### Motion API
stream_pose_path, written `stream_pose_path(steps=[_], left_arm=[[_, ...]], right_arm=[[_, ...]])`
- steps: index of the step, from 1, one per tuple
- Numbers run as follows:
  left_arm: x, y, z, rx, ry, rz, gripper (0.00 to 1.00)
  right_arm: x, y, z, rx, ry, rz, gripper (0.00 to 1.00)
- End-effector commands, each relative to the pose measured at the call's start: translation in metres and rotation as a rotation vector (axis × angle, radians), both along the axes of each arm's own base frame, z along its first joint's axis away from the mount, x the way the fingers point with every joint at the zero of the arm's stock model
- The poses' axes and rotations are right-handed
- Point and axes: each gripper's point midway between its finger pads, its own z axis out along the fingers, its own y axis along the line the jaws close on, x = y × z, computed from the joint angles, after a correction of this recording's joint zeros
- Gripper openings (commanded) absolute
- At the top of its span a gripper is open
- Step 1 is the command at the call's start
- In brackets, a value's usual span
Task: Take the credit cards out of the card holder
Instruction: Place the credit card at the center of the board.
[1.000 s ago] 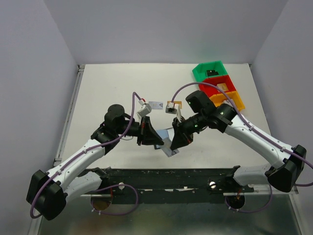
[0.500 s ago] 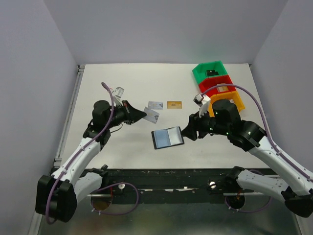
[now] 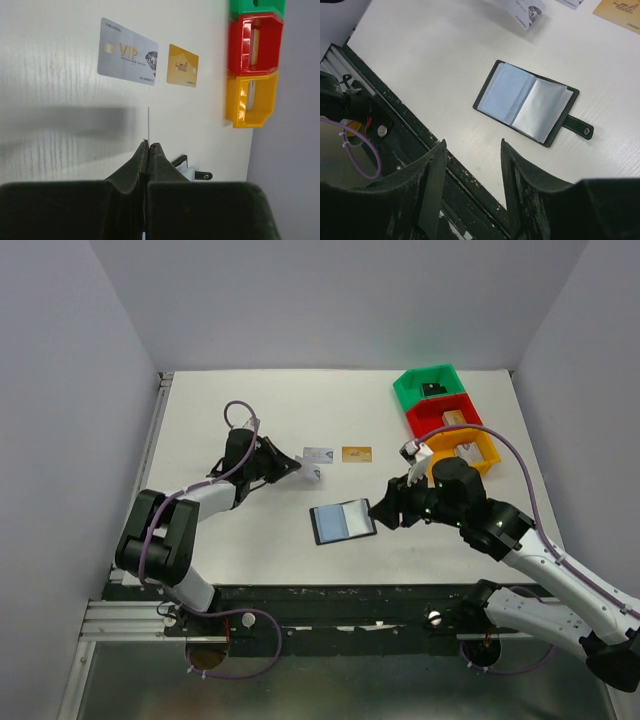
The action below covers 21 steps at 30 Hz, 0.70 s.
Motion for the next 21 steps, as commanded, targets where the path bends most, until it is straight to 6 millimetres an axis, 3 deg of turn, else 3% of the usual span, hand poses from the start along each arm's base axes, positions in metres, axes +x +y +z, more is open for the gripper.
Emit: stream_pose_path(steps=[1, 9, 21], left_arm=[[0.034, -0.002, 0.008, -0.057, -0.05, 0.07, 0.0], [0.044, -0.005, -0.006, -0.103, -0.036, 0.104, 0.0], [0.03, -0.018, -0.038, -0.135, 0.005, 0.103, 0.0]], right_arm=[[0.001, 0.009, -0.001, 0.03, 0.006, 0.018, 0.54], [0.003, 0.014, -0.01, 0.025, 0.028, 0.025, 0.54], [0.003, 0.019, -0.017, 0.02, 0.054, 0.04, 0.54]])
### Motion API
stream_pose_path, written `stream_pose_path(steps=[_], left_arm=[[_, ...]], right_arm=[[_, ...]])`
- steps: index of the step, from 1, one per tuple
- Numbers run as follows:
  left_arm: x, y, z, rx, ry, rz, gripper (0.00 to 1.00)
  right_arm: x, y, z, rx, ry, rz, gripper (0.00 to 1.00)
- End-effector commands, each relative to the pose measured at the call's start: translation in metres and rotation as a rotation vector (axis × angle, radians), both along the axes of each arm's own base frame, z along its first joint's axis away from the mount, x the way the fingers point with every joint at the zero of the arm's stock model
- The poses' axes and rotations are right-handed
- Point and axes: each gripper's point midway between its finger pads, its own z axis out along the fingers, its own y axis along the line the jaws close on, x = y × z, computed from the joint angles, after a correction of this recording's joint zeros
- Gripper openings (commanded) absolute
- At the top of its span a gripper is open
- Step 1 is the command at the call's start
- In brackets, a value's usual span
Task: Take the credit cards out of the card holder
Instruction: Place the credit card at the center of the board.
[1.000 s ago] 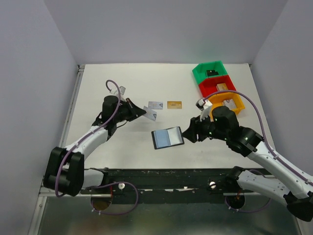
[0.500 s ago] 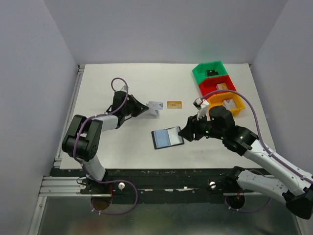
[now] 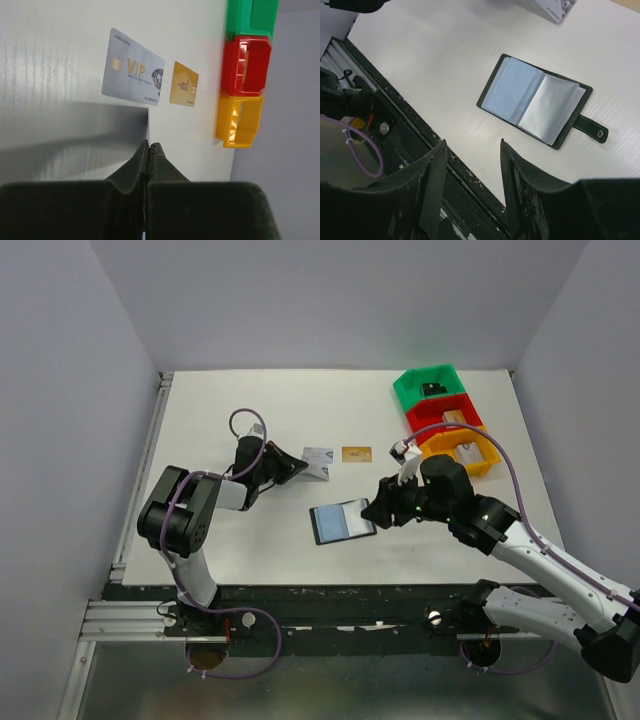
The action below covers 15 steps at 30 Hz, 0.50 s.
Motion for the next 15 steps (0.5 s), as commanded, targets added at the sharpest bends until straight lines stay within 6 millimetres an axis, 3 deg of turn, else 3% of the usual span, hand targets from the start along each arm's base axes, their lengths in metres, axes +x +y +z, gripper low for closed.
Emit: stream_pose_path(steps=[1, 9, 15], left_arm=[[-0.001, -0.004, -0.008, -0.016, -0.013, 0.019, 0.0], [-0.005, -0.005, -0.02, -0.01, 0.011, 0.017, 0.01], [-0.009, -0.005, -0.028, -0.004, 0.035, 0.014, 0.17]], right_arm=[[-0.001, 0.004, -0.001, 0.018, 0.0, 0.015, 0.54], [0.0, 0.004, -0.004, 0.012, 0.006, 0.007, 0.54], [0.002, 0.003, -0.006, 0.004, 0.006, 0.002, 0.54]])
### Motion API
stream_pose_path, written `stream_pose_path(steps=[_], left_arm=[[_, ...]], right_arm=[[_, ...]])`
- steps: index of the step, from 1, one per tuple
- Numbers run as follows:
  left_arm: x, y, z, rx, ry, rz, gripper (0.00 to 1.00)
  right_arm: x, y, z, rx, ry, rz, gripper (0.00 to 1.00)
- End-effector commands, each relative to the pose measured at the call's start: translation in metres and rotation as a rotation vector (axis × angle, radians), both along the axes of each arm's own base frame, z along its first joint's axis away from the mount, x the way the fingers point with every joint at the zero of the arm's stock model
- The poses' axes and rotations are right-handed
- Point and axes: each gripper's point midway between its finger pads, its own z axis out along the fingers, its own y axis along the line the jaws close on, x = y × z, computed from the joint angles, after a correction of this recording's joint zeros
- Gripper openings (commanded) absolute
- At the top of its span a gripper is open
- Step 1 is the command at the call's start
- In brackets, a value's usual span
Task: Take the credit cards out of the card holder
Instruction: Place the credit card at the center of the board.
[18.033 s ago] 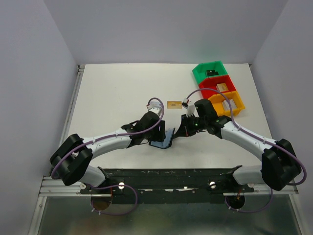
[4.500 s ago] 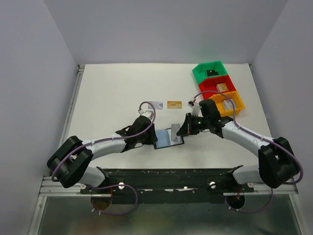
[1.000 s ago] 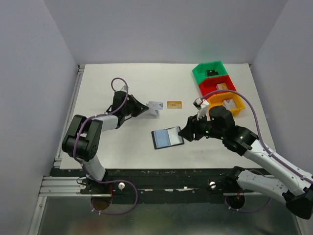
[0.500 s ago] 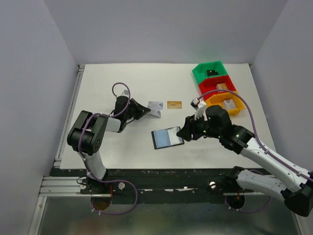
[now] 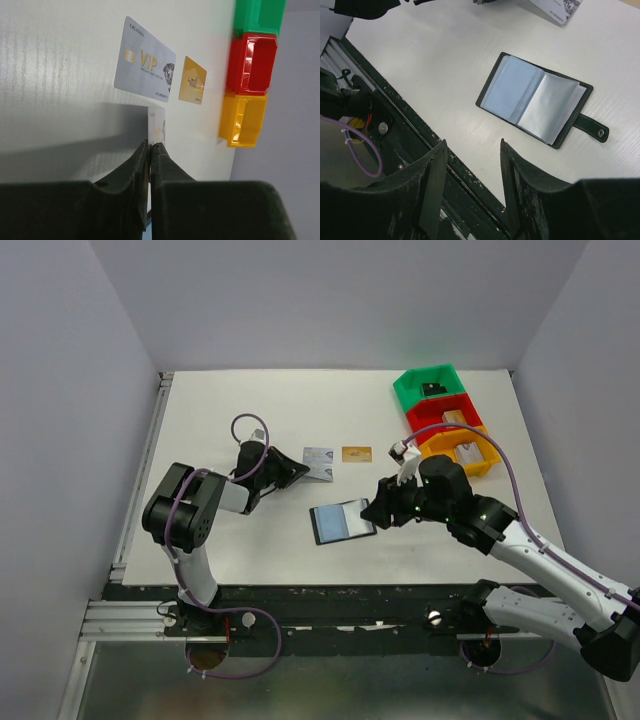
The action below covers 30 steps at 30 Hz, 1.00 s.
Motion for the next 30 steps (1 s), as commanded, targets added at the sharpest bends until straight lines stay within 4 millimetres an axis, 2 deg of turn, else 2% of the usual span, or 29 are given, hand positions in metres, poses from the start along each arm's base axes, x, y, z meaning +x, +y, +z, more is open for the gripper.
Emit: stream_pose_path(steps=[1, 16, 23, 30], left_arm=[[-0.002, 0.001, -0.01, 0.014, 0.009, 0.014, 0.19], [-0.012, 0.009, -0.017, 0.076, 0.034, 0.011, 0.41], [-0.012, 0.013, -0.018, 0.129, 0.044, 0.003, 0.44], [-0.015, 0.025, -0.02, 0.226, 0.081, 0.018, 0.47]], right_arm=[[0.001, 0.002, -0.003, 0.004, -0.003, 0.004, 0.54], [0.003, 0.0, -0.005, -0.011, 0.001, -0.007, 0.54], [0.004, -0.003, -0.009, -0.031, 0.004, -0.023, 0.55], [0.005, -0.006, -0.014, -0.052, 0.014, -0.037, 0.55]])
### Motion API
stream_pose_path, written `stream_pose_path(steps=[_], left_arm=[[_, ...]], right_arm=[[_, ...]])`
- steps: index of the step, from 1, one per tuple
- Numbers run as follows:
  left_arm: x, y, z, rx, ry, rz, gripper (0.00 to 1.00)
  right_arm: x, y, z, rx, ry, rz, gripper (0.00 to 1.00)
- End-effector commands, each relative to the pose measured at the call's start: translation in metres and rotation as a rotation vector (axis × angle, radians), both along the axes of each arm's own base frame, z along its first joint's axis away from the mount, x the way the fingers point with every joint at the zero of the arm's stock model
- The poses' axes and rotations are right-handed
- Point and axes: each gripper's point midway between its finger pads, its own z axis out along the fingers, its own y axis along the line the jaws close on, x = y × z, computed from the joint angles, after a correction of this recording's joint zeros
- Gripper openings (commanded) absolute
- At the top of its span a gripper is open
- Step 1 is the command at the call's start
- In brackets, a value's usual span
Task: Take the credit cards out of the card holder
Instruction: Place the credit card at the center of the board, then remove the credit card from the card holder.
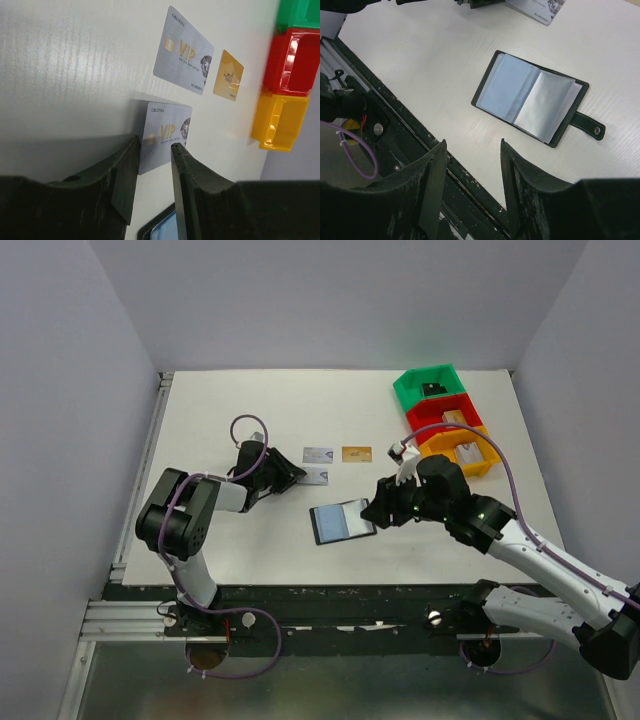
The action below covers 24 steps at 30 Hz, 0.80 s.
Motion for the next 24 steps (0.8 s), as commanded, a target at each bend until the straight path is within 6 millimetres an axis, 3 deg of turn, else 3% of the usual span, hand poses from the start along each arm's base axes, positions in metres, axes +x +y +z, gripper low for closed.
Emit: stream_pose_path(steps=[1, 10, 18, 21, 24], left_arm=[[-0.002, 0.012, 0.0, 0.11, 0.015, 0.015, 0.48], [0.002, 0.013, 0.002, 0.189, 0.027, -0.026, 0.51], [0.004, -0.005, 0.008, 0.172, 0.019, -0.09, 0.51], [0.002, 0.001, 0.011, 0.193, 0.021, -0.073, 0.51], [0.001, 0.019, 0.021, 0.245, 0.004, -0.018, 0.51]], right_arm=[[0.003, -0.006, -0.01, -0.041, 0.005, -0.027, 0.55], [0.005, -0.012, -0.019, -0.084, 0.018, -0.056, 0.56], [0.007, -0.015, -0.021, -0.102, 0.021, -0.071, 0.56], [0.014, -0.025, -0.025, -0.145, 0.019, -0.134, 0.58], [0.027, -0.047, -0.037, -0.239, 0.021, -0.267, 0.6]])
